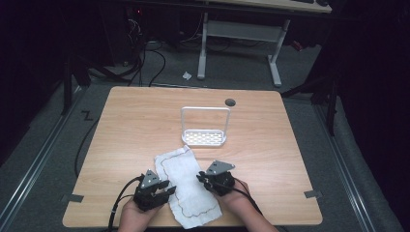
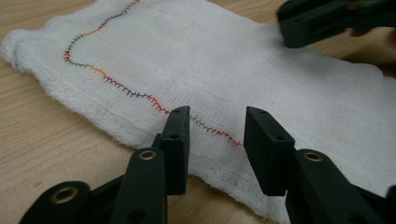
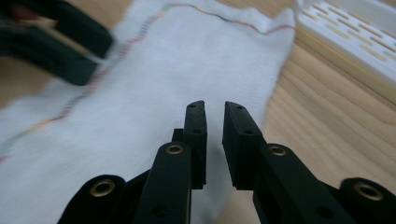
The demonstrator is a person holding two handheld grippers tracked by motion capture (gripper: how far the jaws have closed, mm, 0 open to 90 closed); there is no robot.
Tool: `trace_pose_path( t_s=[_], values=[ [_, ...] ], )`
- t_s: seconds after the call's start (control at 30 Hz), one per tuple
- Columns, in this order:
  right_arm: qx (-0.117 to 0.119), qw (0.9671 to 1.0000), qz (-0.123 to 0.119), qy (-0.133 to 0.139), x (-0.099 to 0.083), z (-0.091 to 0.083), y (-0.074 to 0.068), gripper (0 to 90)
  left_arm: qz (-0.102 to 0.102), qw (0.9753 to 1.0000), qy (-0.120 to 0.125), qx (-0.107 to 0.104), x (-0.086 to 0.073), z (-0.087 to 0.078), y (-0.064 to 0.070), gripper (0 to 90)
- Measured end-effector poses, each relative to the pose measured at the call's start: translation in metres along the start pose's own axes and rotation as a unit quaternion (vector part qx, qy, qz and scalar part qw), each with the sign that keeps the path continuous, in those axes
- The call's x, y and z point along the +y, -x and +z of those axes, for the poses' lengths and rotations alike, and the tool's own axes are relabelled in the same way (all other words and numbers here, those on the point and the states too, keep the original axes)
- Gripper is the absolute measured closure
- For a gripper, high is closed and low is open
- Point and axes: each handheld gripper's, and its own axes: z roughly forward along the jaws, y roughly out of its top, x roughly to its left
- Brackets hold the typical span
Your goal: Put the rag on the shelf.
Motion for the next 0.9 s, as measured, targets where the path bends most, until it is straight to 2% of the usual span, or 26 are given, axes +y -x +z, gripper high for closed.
trace_pose_path(
  t_s=[0.03, 0.07, 0.13, 0.2, 0.23, 0.27, 0.33, 0.43, 0.47, 0.5, 0.53, 0.6, 0.7, 0.77, 0.83, 0.9],
  values=[
    [0.005, 0.9998, 0.011, -0.014, -0.004, 0.008, 0.006, 81.0, -0.002, 1.0, 0.002, -0.005, -0.002, -0.001, 0.0, 62.4],
    [0.005, 0.9998, 0.011, -0.014, -0.004, 0.008, 0.006, 81.0, -0.002, 1.0, 0.002, -0.005, -0.002, -0.001, 0.0, 62.5],
    [0.014, 0.9998, 0.011, -0.001, -0.021, -0.007, -0.004, 80.8, 0.007, 0.9998, -0.001, -0.021, -0.003, -0.001, 0.003, 62.4],
    [0.023, 0.9997, 0.01, 0.002, -0.032, -0.019, -0.011, 80.7, 0.012, 0.9997, -0.002, -0.021, -0.003, 0.0, 0.005, 62.2],
    [0.025, 0.9996, 0.011, 0.0, -0.037, -0.025, -0.015, 80.6, 0.016, 0.9995, -0.002, -0.027, -0.003, 0.002, 0.009, 62.3],
    [0.025, 0.9996, 0.011, 0.0, -0.037, -0.025, -0.015, 80.6, 0.02, 0.9994, 0.0, -0.027, -0.003, 0.003, 0.013, 62.3],
    [0.02, 0.9997, 0.015, -0.004, -0.048, -0.039, -0.022, 80.1, 0.031, 0.9991, -0.001, -0.03, -0.002, 0.007, 0.022, 60.6],
    [0.019, 0.9996, 0.019, -0.007, -0.05, -0.044, -0.022, 78.1, 0.035, 0.9986, -0.007, -0.038, 0.001, 0.008, 0.026, 60.0],
    [0.015, 0.9998, 0.015, -0.002, -0.049, -0.046, -0.022, 76.8, 0.037, 0.9987, -0.002, -0.033, 0.002, 0.006, 0.024, 59.9],
    [0.009, 0.9995, 0.027, 0.01, -0.049, -0.049, -0.017, 75.9, 0.034, 0.999, 0.011, -0.026, 0.004, 0.003, 0.02, 58.5],
    [0.009, 0.9995, 0.027, 0.01, -0.049, -0.049, -0.017, 75.9, 0.028, 0.9992, 0.021, -0.019, 0.006, 0.001, 0.016, 58.5],
    [0.004, 0.9993, 0.036, 0.014, -0.05, -0.051, -0.011, 74.9, 0.005, 0.9993, 0.036, -0.006, 0.014, -0.002, 0.001, 54.0],
    [0.003, 0.9996, 0.028, 0.005, -0.051, -0.046, -0.007, 72.2, -0.023, 0.9989, 0.038, 0.011, 0.023, 0.002, -0.018, 45.8],
    [0.0, 0.9997, 0.026, 0.003, -0.051, -0.045, -0.007, 71.5, -0.038, 0.9984, 0.039, 0.015, 0.029, 0.008, -0.026, 45.4],
    [-0.006, 0.9994, 0.033, 0.011, -0.047, -0.045, -0.005, 69.9, -0.042, 0.9979, 0.045, 0.021, 0.035, 0.014, -0.03, 43.1],
    [-0.011, 0.9991, 0.038, 0.018, -0.047, -0.047, -0.003, 69.7, -0.035, 0.9981, 0.032, 0.038, 0.041, 0.026, -0.036, 41.2]
  ],
)
